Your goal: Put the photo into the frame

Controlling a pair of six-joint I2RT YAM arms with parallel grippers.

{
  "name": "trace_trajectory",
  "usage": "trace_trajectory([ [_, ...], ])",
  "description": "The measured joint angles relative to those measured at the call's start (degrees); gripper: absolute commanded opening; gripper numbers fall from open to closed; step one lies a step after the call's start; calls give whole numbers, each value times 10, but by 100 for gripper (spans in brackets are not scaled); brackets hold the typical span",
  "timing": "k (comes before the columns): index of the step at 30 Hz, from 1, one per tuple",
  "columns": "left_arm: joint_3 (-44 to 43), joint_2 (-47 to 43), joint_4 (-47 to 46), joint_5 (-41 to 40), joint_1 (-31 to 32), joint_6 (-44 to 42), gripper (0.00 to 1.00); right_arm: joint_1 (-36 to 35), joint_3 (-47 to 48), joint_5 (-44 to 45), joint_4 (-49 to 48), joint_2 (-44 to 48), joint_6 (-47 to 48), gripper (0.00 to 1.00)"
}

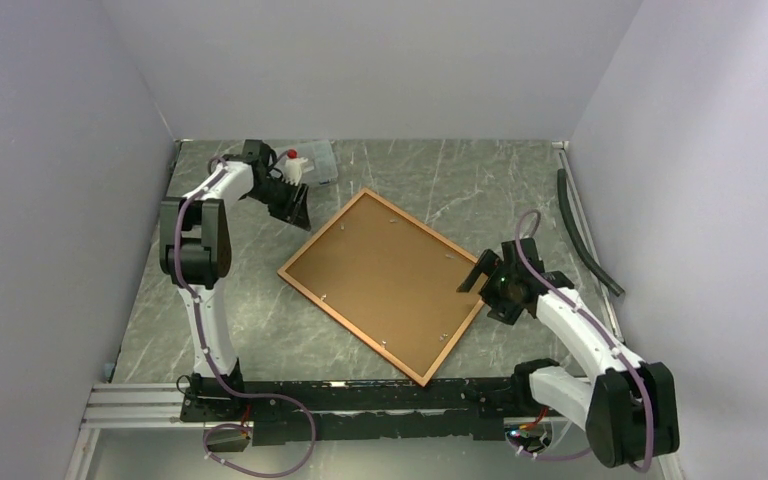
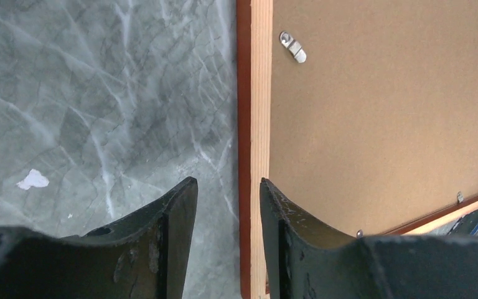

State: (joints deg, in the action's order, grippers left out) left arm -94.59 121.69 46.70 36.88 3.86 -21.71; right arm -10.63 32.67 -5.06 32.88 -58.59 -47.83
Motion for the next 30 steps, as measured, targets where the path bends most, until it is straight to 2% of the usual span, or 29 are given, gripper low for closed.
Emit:
trace_trajectory([
  [8, 45, 2, -18, 13, 2, -2, 42, 6, -20, -35, -61, -84, 0, 100],
  [15, 84, -5, -19, 31, 4, -28, 31, 31, 39, -50, -92, -161, 35, 100],
  [20, 128, -41, -10, 18, 13, -83, 28, 55, 86, -62, -114, -220, 59, 100],
  [25, 179, -88, 57, -21, 33, -148, 28, 68, 138, -71, -124, -279, 81, 100],
  [30, 231, -120, 162, -38, 58, -214, 32, 70, 176, -86, -133, -322, 95, 100],
])
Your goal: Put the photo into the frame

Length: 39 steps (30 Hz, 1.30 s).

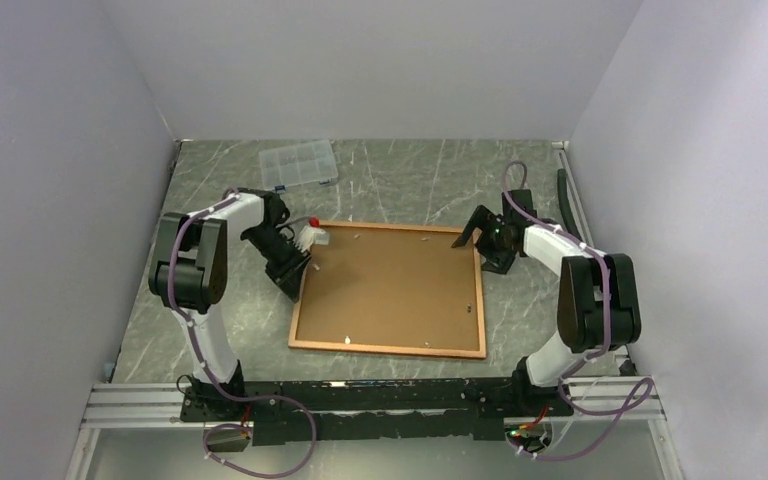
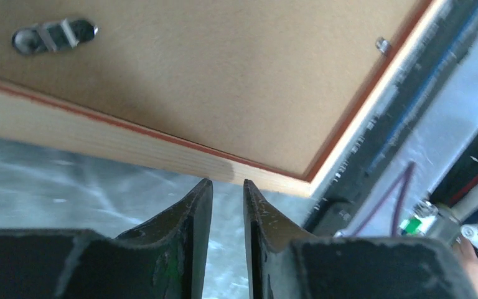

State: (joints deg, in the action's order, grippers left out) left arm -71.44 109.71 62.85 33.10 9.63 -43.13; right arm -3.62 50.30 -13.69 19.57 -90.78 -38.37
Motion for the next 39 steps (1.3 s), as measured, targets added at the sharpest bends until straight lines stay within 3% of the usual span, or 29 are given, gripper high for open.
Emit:
trace_trajectory([
  [3, 8, -11, 52, 8, 6, -18, 41, -2, 16, -7, 4, -10, 5, 100],
  [7, -23, -38, 79, 45, -26, -2, 45, -7, 24, 2, 17, 24, 19, 96],
  [11, -67, -52, 45, 97, -88, 68, 48, -25, 73, -1, 29, 70, 34, 88],
  [17, -51, -29, -34, 131, -99, 175, 51, -136, 211, -45, 5, 3, 63, 80],
  [21, -26, 6, -66, 138, -96, 216, 46, -210, 277, -91, -9, -89, 80, 70],
  [30, 14, 24, -119, 118, -96, 263, 21, -317, 366, -166, -36, -282, 80, 61],
  [39, 17, 37, -132, 115, -98, 280, 18, -363, 379, -207, -105, -341, 47, 57],
])
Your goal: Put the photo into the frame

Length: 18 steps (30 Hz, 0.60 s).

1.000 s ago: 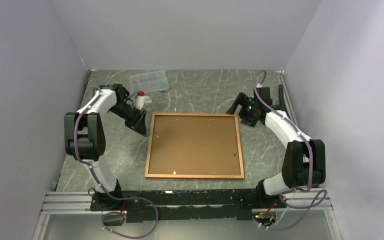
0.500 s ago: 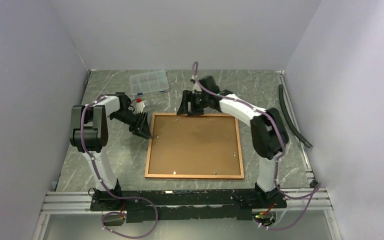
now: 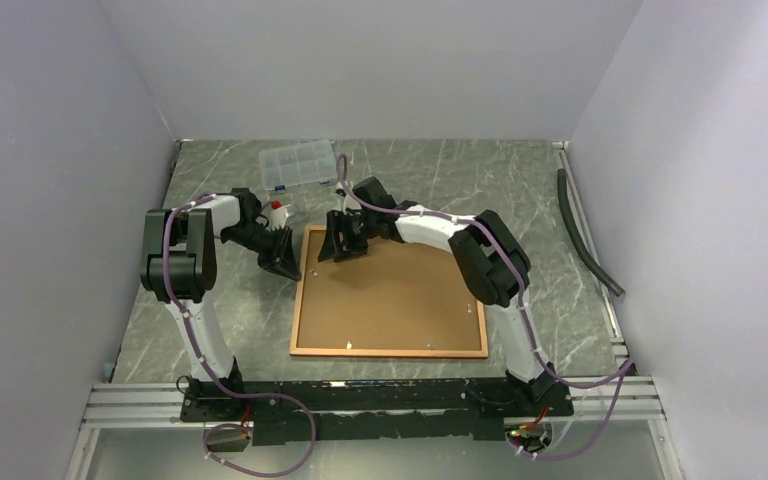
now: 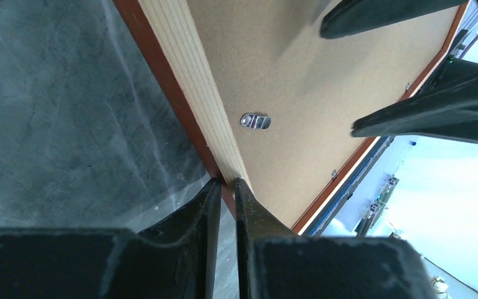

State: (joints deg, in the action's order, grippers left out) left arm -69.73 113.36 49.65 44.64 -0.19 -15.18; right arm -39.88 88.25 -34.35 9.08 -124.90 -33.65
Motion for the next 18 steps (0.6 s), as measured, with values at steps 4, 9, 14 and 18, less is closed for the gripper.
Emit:
trace_trajectory([
  [4, 0, 0, 0, 1, 0, 1, 17, -10, 11, -7, -16, -24, -10, 57],
  [9, 0, 0, 0, 1, 0, 1, 15, -18, 30, -15, -35, -44, -20, 56],
  [14, 0, 0, 1, 2, -1, 2, 13, -22, 34, -20, -46, -50, -28, 56],
  [18, 0, 0, 1, 3, -2, 6, 11, -27, 34, -22, -55, -53, -31, 55],
])
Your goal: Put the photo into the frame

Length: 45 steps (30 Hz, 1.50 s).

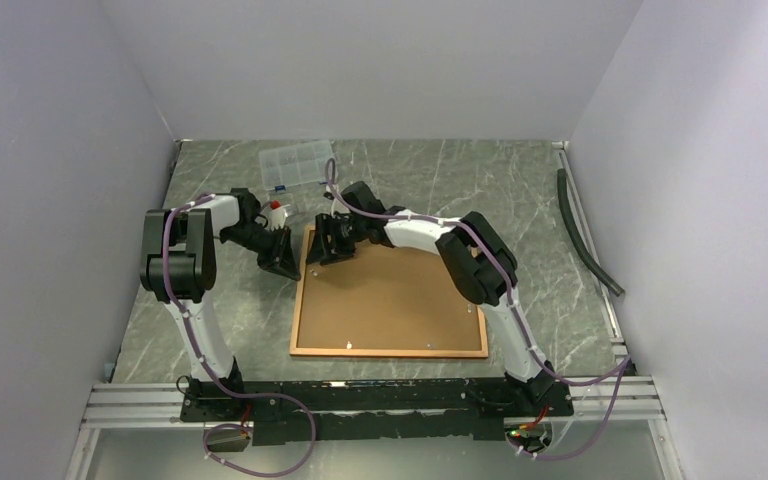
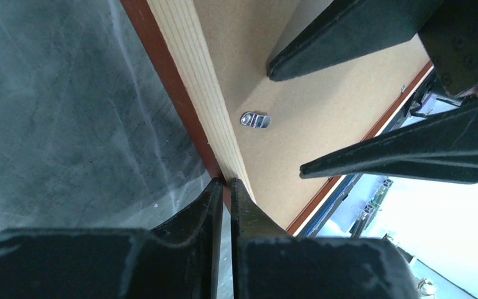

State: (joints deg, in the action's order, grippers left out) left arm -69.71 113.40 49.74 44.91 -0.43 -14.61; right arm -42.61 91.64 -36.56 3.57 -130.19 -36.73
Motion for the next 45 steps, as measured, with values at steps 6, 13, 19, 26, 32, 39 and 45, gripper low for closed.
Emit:
trace_trajectory([
  [6, 0, 0, 0, 0, 0, 5, 11, -14, 0, 0, -2, -1, -2, 53],
  [13, 0, 0, 0, 1, -1, 6, 10, -30, 0, 2, -2, -1, 2, 51],
  [19, 0, 0, 0, 1, -1, 6, 9, -33, -4, 1, -5, -1, 2, 50],
  [26, 0, 0, 0, 1, -1, 6, 9, -33, -9, 1, -15, -1, -4, 48],
  [32, 0, 0, 0, 1, -1, 6, 8, -34, -24, 7, -47, -1, -31, 47],
  [39, 0, 0, 0, 1, -1, 6, 8, -33, -34, 15, -62, 1, -57, 47],
  [45, 0, 0, 0, 1, -1, 6, 8, -34, -37, 20, -65, 3, -65, 46],
])
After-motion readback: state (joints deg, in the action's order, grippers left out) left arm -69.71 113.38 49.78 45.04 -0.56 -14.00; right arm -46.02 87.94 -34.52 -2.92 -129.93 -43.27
